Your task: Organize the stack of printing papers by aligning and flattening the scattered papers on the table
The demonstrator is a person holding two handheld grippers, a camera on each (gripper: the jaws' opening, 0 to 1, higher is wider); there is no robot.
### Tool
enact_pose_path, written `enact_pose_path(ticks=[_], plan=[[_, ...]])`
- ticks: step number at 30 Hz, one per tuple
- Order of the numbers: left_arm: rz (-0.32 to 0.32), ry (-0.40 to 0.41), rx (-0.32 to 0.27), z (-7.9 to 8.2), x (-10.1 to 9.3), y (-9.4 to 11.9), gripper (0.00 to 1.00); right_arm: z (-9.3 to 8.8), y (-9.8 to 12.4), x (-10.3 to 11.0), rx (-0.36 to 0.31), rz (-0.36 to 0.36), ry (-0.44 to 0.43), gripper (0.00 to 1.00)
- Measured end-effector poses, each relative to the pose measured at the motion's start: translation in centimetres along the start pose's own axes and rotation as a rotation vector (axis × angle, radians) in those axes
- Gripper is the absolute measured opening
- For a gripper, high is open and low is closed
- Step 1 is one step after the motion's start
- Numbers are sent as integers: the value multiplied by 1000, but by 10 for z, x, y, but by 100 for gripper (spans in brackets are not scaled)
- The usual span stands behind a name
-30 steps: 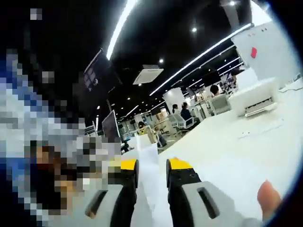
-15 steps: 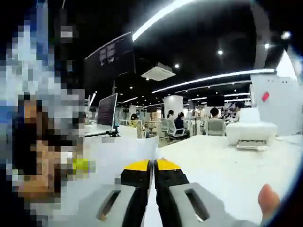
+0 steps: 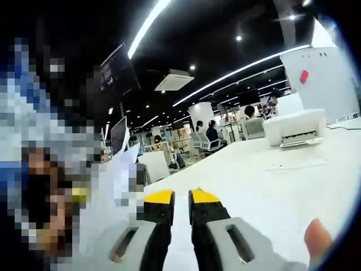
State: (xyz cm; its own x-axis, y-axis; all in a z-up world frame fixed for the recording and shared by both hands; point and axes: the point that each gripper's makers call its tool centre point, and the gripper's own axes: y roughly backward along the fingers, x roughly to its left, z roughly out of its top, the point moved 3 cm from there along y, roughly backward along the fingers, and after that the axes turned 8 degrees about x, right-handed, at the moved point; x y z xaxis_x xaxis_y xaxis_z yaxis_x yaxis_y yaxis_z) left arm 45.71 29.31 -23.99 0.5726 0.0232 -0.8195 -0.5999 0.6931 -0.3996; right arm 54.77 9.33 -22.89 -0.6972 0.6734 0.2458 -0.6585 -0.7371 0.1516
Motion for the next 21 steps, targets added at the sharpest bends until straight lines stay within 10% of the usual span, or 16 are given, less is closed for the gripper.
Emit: enact_pose_path(ticks=[15, 21], plan=[[98, -55, -69, 15, -4, 57, 6, -17, 1, -16, -11, -65, 392, 78], [125, -67, -81, 8, -10, 72, 6, -21, -26, 3, -27, 10, 553, 78]])
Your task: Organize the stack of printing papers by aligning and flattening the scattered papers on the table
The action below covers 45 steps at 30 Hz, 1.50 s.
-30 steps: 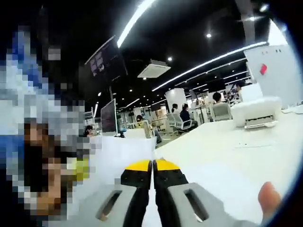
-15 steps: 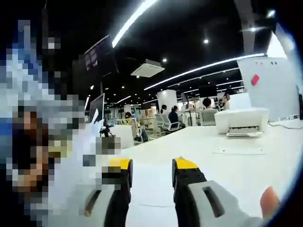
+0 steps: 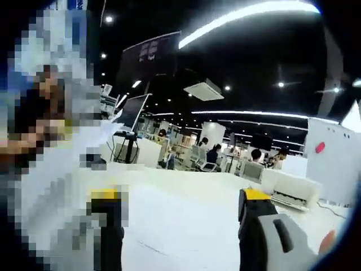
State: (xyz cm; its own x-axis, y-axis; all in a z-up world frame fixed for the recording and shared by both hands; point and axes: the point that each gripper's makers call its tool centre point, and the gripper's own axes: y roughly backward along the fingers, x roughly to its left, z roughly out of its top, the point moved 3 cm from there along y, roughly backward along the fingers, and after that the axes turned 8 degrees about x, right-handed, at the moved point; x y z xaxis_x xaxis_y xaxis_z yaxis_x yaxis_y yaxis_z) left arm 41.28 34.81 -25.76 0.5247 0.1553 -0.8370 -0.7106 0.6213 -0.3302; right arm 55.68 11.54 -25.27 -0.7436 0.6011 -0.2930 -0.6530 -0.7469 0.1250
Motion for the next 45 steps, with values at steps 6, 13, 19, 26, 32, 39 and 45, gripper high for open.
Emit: enact_pose_path(ticks=[6, 13, 19, 26, 32, 39, 45], plan=[[64, -19, -6, 11, -1, 21, 6, -9, -33, 17, 92, 129, -65, 76], [164, -104, 4, 23, 3, 40, 6, -16, -51, 33, 137, 207, -242, 68], [207, -188, 34, 24, 11, 42, 6, -27, -54, 50, 177, 262, -216, 61], [295, -402, 91, 22, 15, 31, 6, -42, -64, 66, 229, 300, -244, 62], [341, -473, 95, 18, 14, 27, 6, -47, -60, 85, 257, 354, -242, 65], [390, -524, 95, 19, 9, 30, 6, -58, -59, 101, 304, 382, -193, 65], [502, -656, 176, 19, 13, 28, 6, -56, -54, 94, 295, 372, -229, 64]])
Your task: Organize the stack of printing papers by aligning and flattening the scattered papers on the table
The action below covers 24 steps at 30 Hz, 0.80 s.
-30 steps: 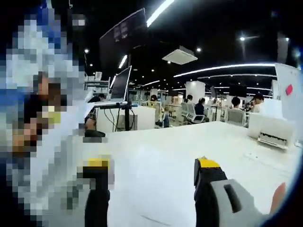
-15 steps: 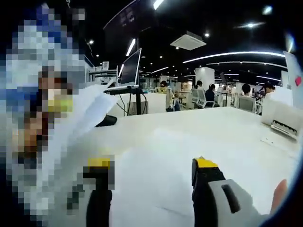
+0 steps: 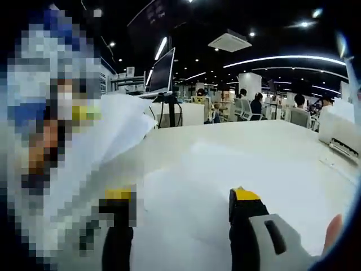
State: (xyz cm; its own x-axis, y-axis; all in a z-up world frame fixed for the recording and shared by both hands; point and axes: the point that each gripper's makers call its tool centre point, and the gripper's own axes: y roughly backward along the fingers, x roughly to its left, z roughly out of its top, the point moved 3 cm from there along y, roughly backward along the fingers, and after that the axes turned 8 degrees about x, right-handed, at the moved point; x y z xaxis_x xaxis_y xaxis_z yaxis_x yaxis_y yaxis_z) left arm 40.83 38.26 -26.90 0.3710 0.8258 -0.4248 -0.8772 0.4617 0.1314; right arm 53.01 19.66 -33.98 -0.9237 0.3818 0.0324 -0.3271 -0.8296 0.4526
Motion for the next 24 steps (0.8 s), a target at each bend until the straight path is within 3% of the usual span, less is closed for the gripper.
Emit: enact_pose_path(ticks=[5, 9, 20, 22, 24], plan=[[-7, -16, -7, 1, 1, 1, 6, 1, 4, -2, -10, -10, -1, 64], [-36, 19, -41, 5, 4, 7, 6, 1, 1, 0, -11, -5, 4, 65], [-46, 57, -66, 8, 14, 11, 6, -11, -26, 17, 43, 12, 56, 70], [-51, 59, -66, 7, 13, 10, 6, -10, -28, 16, 42, 4, 46, 66], [-54, 62, -67, 8, 15, 10, 6, -10, -28, 15, 43, 5, 40, 54]])
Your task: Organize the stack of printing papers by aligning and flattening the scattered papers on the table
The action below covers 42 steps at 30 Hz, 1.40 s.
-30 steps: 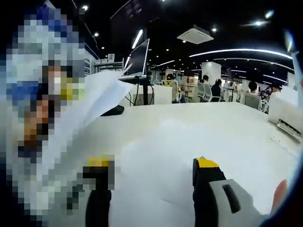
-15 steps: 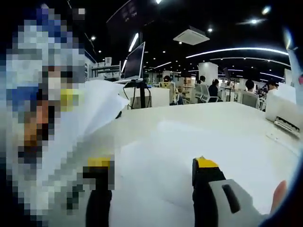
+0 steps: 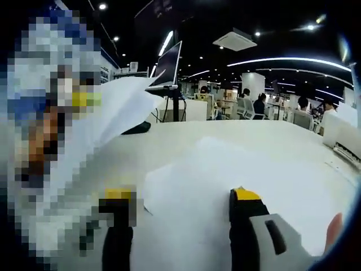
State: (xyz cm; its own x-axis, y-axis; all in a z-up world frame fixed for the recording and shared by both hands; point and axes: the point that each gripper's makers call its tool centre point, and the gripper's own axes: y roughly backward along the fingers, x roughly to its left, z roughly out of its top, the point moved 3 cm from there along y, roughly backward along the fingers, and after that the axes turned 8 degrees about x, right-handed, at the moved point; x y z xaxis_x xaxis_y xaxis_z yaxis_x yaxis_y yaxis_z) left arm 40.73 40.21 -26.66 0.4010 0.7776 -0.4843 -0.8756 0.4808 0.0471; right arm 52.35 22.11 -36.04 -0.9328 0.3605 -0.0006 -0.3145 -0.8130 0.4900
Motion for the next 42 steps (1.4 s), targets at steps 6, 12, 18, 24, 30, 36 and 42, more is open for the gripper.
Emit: enact_pose_path(ticks=[6, 12, 18, 24, 30, 36, 42], plan=[[-4, 9, -6, 0, 0, 1, 6, 1, 2, 5, 4, 24, 28, 20], [-8, 5, -5, 1, -1, 0, 6, 2, 2, 12, 10, 40, 75, 3], [-11, 2, 0, 0, -4, -2, 6, 2, 2, 10, 12, 45, 44, 0], [-19, 6, 3, 0, -6, -4, 6, 7, 6, 5, -6, 47, -24, 0], [-22, 18, 6, -3, -6, -7, 6, 25, 24, -10, -110, 49, -187, 0], [-34, 23, 9, -4, -9, -10, 6, 30, 33, -20, -156, 44, -237, 0], [-37, 35, 1, -5, -9, -11, 6, 32, 40, -38, -181, 7, -271, 0]])
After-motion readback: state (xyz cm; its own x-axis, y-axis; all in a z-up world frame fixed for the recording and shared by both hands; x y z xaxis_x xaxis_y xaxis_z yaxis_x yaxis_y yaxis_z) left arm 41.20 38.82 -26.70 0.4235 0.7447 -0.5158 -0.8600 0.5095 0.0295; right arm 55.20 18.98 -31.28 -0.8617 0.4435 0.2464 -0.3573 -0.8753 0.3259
